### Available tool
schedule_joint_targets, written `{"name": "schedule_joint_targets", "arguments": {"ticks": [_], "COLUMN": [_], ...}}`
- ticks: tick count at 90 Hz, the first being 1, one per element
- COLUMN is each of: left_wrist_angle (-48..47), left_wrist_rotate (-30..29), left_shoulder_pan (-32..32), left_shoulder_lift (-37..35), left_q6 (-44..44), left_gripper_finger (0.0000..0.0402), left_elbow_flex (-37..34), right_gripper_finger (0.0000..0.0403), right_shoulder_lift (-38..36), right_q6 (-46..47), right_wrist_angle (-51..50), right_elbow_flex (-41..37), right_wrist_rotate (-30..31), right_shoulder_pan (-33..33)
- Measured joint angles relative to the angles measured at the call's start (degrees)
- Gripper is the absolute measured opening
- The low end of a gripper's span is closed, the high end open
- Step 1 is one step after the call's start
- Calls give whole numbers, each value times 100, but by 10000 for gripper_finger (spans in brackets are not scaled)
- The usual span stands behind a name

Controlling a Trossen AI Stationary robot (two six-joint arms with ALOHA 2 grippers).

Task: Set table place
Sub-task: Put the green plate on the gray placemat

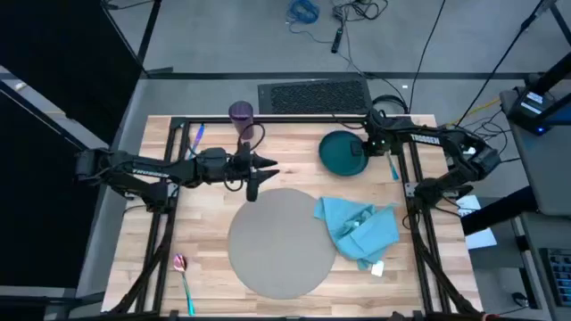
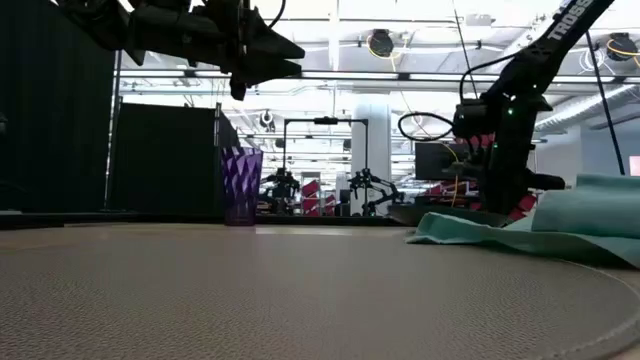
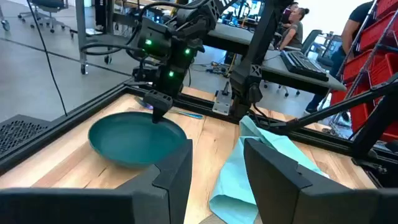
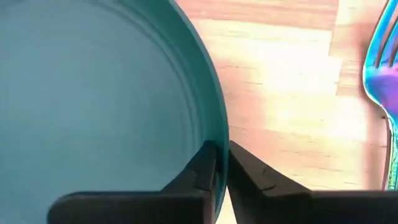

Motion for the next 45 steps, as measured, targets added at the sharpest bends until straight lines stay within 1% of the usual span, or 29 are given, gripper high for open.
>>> {"name": "schedule_joint_targets", "arguments": {"ticks": [9, 18, 30, 36, 45], "left_wrist_angle": [-3, -2, -4, -4, -5], "left_wrist_rotate": [0, 0, -2, -2, -2], "left_shoulder_pan": [0, 0, 2, 1, 2], "left_shoulder_lift": [-2, -2, -2, -2, -1], "left_q6": [0, 0, 17, 25, 31], "left_gripper_finger": [130, 130, 130, 130, 130], "left_elbow_flex": [0, 0, 0, 0, 0], "right_gripper_finger": [2, 1, 1, 0, 0], "right_shoulder_lift": [-267, -727, -1417, -1698, -1949], "right_q6": [-32, -59, 75, 206, 525], "right_wrist_angle": [-118, -102, -76, -73, -53], "right_elbow_flex": [-19, -17, -3, 26, 33], "right_wrist_rotate": [2, -5, -250, -368, -322], "right_shoulder_pan": [171, 432, 894, 1231, 1948]}}
